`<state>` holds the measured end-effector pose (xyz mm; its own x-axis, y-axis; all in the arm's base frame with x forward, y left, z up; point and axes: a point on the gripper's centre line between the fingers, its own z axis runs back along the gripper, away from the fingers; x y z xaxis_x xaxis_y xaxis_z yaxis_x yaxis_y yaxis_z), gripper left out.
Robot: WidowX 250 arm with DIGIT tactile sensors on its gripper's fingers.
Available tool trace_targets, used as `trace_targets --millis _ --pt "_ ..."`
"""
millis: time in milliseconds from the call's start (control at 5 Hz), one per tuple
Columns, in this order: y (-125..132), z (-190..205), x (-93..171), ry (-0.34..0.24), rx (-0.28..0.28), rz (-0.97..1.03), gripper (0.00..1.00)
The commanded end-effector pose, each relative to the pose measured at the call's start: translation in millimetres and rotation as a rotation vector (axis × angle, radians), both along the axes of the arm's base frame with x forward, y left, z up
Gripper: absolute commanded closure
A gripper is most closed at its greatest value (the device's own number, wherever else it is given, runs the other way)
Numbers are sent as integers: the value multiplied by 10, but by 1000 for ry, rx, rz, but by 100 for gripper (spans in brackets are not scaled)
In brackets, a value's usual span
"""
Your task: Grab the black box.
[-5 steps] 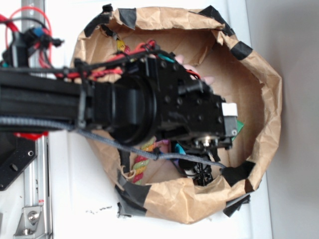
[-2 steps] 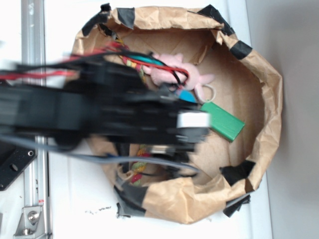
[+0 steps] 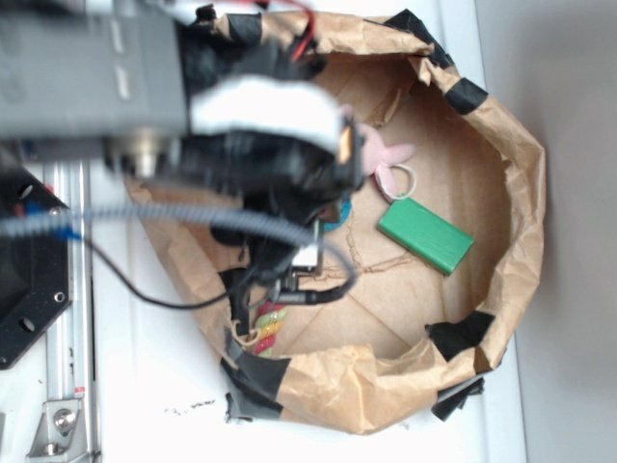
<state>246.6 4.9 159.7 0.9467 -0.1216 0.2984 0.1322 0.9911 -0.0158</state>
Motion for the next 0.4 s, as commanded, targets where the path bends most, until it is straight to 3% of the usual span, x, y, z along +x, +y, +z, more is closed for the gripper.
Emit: trace_targets --millis 0,200 --pt "-67 416 78 122 -22 -9 100" --pt "-36 378 67 151 2 17 100"
